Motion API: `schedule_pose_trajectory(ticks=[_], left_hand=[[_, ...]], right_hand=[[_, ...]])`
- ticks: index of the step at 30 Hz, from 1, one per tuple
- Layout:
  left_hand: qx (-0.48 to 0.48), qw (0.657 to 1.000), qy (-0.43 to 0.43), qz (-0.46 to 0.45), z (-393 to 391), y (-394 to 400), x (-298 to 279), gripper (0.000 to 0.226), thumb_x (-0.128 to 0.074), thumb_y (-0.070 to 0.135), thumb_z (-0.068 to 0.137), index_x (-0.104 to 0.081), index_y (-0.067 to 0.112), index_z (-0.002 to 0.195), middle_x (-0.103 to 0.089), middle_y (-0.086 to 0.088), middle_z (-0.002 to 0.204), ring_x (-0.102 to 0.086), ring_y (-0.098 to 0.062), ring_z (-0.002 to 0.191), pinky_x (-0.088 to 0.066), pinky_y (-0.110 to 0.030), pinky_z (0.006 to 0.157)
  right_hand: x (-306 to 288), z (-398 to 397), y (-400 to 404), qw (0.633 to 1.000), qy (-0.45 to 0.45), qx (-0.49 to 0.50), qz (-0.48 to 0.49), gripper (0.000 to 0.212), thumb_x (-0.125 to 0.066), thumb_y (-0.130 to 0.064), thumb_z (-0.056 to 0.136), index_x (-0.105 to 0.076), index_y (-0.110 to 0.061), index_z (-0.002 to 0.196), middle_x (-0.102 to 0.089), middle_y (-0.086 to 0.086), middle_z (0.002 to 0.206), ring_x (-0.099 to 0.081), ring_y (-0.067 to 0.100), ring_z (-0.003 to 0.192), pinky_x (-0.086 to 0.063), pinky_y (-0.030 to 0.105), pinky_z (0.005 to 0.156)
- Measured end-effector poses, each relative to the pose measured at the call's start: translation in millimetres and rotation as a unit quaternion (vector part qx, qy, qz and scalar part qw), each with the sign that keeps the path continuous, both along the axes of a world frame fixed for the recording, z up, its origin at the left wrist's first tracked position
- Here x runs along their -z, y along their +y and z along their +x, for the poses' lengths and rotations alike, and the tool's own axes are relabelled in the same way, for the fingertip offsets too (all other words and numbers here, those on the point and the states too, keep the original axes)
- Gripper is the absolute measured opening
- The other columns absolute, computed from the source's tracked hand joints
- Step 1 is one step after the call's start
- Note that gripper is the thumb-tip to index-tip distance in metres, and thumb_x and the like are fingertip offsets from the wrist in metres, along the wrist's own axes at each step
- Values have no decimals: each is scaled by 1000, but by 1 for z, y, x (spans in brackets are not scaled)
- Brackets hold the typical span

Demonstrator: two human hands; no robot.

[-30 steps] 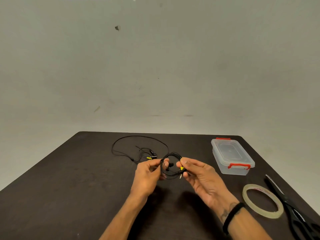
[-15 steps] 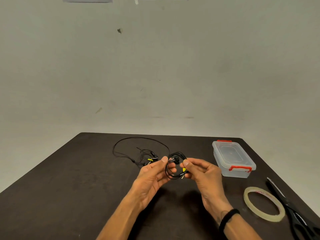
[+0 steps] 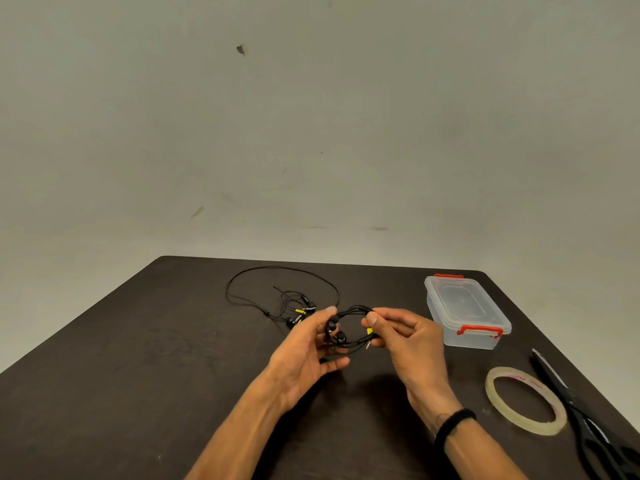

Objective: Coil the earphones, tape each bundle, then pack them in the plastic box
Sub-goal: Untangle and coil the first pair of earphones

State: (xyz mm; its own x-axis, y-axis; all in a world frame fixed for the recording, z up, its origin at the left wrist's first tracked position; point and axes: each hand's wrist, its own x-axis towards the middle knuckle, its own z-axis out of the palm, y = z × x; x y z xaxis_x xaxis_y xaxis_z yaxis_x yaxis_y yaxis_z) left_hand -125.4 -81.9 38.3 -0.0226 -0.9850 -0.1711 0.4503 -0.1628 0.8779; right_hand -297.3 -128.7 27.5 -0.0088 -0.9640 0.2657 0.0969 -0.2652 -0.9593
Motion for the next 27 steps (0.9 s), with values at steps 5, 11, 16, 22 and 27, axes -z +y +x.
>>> schedule_pose_trajectory(ticks=[5,11,16,22,27], left_hand=[[32,997,-66,-17,8,0,4,22,-83,27,78,-76,11,91,-73,-13,88,-74,-22,80,-63,-35,74],[8,994,-97,-54,7,-1,8,12,-73,6,92,-80,16,92,-76,-12,99,-73,-21,91,-62,-34,81],[-21,996,87,-3,2,-3,3,19,-74,10,78,-76,11,97,-77,-18,113,-77,-24,96,-60,-41,87],[-4,992,129,9,5,0,1,42,-72,18,83,-74,15,125,-73,-7,91,-67,-17,77,-55,-39,86],[13,997,-71,-37,-4,-1,7,26,-75,17,92,-77,15,119,-66,0,74,-62,-8,70,-53,-28,75]], right_hand=[[-1,-4,-1,999,25,10,-27,8,-82,-15,91,-82,-19,98,-83,-2,87,-80,16,84,-63,24,67],[-5,-8,-3,1000,-24,8,-12,7,-81,-13,91,-82,-15,98,-83,3,88,-80,20,84,-63,22,66],[-2,-2,0,1000,-19,-8,-15,9,-84,-13,88,-83,-15,96,-83,4,88,-80,19,84,-62,23,65],[-1,-1,0,1000,-9,6,-4,7,-80,-8,91,-82,-14,95,-83,3,85,-80,19,84,-62,22,66],[-6,-5,2,1000,-17,7,-10,8,-81,-9,91,-82,-15,96,-83,2,86,-80,16,85,-63,22,66]])
